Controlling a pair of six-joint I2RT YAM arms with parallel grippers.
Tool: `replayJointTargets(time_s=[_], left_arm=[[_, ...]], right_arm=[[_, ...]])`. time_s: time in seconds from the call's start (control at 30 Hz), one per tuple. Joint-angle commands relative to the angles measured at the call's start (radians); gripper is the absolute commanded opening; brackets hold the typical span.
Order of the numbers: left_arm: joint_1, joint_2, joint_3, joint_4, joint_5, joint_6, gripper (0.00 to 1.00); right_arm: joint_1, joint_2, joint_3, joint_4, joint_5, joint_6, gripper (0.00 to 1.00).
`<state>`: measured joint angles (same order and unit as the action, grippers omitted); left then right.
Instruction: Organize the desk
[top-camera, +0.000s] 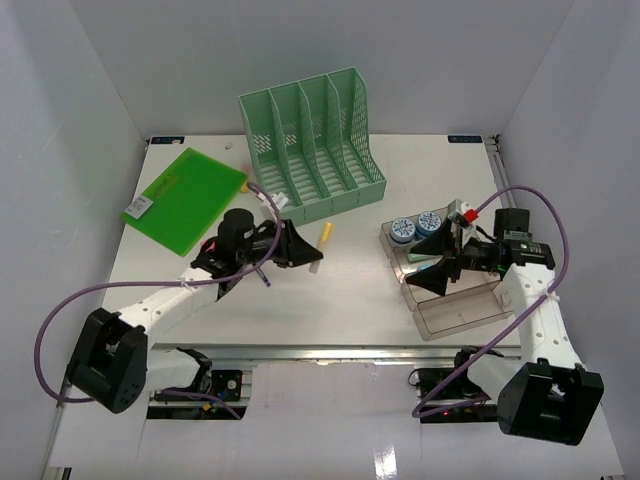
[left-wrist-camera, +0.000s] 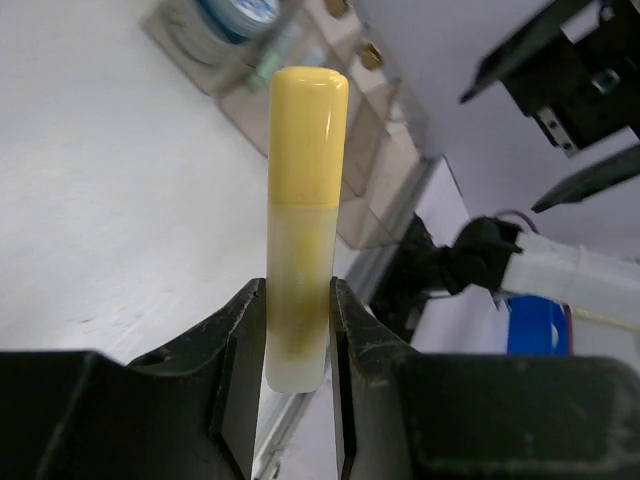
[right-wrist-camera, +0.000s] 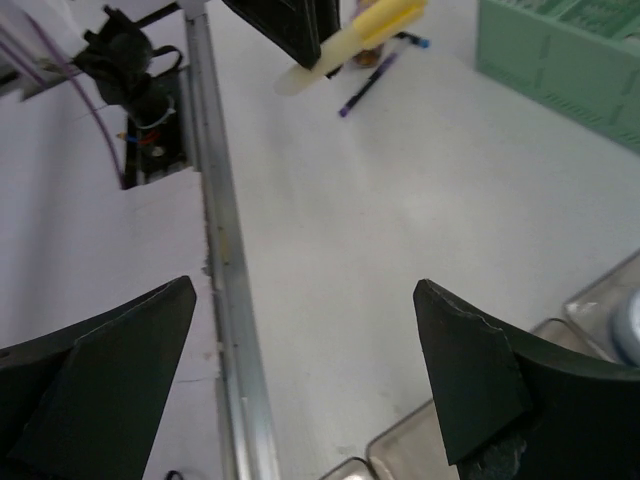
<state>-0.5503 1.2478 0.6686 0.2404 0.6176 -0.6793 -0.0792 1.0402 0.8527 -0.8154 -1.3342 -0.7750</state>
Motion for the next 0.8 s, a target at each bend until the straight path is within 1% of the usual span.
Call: replayJointTargets(time_s=[0.0,0.07,0.13,0.2,0.37,0.43,0.53,0.63,0.77], left_arm=[[-0.146,0.103,0.062,0.303,-0.141,-0.08,0.06],[-0.201,0.173,0.115,0.34,-0.207,-0.089,0.07],[-0.261,0.25,0.168,0.344,-0.274,-0.077,0.07],[-0.306,0.291,0.239,0.323,-0.309,-0.06,0.07],[-0.357,0.409,0.354,0.315,-0.36,-0.049,0.07],[-0.37,0.427,0.385,0.309,-0.367,-0.046,0.07],[-0.383,0.434,0.391,0.315,-0.384,-0.046,0.07],[-0.391,0.429,0.39,0.323,-0.398,-0.046,0.07],[-0.398,0.428,0.388,0.332,-0.404,-0.048,0.07]], right_arm=[[0.1,-0.076,-0.052,0.435,0.099,0.562,0.98],[0.154,-0.149,-0.108,0.651,0.244,0.832,0.98],[0.182,-0.183,-0.121,0.699,0.442,0.98,0.98],[0.195,-0.197,-0.118,0.709,0.525,1.057,0.98],[0.197,-0.186,-0.112,0.718,0.595,1.174,0.98],[0.199,-0.189,-0.115,0.734,0.664,1.189,0.97],[0.198,-0.185,-0.108,0.723,0.76,1.183,0.96],[0.197,-0.186,-0.111,0.719,0.811,1.198,0.94],[0.196,-0.184,-0.106,0.728,0.837,1.214,0.85]])
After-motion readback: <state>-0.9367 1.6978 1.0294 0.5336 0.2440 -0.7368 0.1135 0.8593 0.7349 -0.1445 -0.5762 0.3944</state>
